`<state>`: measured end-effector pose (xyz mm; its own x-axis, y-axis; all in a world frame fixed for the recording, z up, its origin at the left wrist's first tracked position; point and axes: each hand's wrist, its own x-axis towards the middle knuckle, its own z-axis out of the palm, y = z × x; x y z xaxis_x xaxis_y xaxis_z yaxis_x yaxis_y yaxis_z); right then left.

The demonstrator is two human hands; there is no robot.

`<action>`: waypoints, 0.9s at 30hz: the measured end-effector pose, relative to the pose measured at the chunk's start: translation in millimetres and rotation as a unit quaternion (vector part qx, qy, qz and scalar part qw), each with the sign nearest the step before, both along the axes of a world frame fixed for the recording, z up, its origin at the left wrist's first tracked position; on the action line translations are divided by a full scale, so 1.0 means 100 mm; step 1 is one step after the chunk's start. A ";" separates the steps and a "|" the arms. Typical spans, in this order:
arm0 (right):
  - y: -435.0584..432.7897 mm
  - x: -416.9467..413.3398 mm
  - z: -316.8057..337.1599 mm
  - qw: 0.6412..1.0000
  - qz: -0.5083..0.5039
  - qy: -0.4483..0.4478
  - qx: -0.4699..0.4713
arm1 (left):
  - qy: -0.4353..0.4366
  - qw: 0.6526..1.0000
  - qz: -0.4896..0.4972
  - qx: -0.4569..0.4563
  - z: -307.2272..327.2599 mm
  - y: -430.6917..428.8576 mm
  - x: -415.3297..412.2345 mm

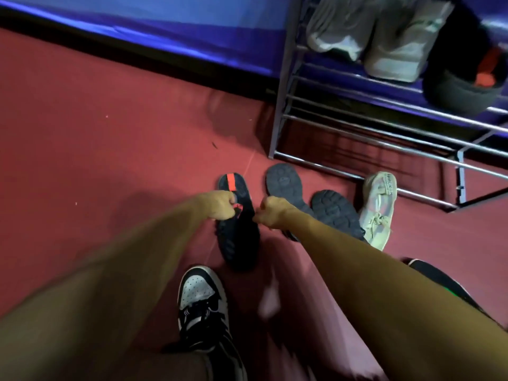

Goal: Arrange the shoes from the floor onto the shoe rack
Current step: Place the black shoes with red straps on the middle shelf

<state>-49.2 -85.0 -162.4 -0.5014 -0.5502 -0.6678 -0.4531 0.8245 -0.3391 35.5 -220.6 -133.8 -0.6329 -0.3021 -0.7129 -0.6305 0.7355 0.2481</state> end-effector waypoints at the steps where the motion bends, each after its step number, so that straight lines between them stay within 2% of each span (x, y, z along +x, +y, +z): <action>1: 0.00 0.02 -0.08 1.000 0.000 -0.004 0.002 | -0.007 1.000 0.004 0.008 -0.07 -0.02 0.02; 6: -0.10 0.08 -0.29 1.000 -0.021 0.003 -0.001 | -0.044 0.998 0.030 0.037 -0.36 -0.02 0.09; 11: -0.20 0.12 -0.43 0.999 -0.020 0.033 0.021 | -0.026 0.998 0.039 0.031 -0.51 -0.03 0.09; 13: -0.20 0.12 -0.47 0.999 -0.019 0.020 0.030 | -0.026 0.998 0.054 0.037 -0.53 -0.04 0.10; 23: -0.06 0.15 -0.46 0.998 -0.056 -0.036 -0.009 | 0.028 0.996 0.090 0.009 -0.38 0.10 0.03; 27: 0.05 0.13 -0.28 0.998 -0.062 -0.008 -0.010 | 0.045 0.996 0.083 0.001 -0.21 0.18 0.00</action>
<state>-36.5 -79.9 -190.3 -0.5555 -0.4980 -0.6659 -0.3418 0.8668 -0.3631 35.7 -202.3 -154.5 -0.6359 -0.4061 -0.6562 -0.7182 0.6226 0.3106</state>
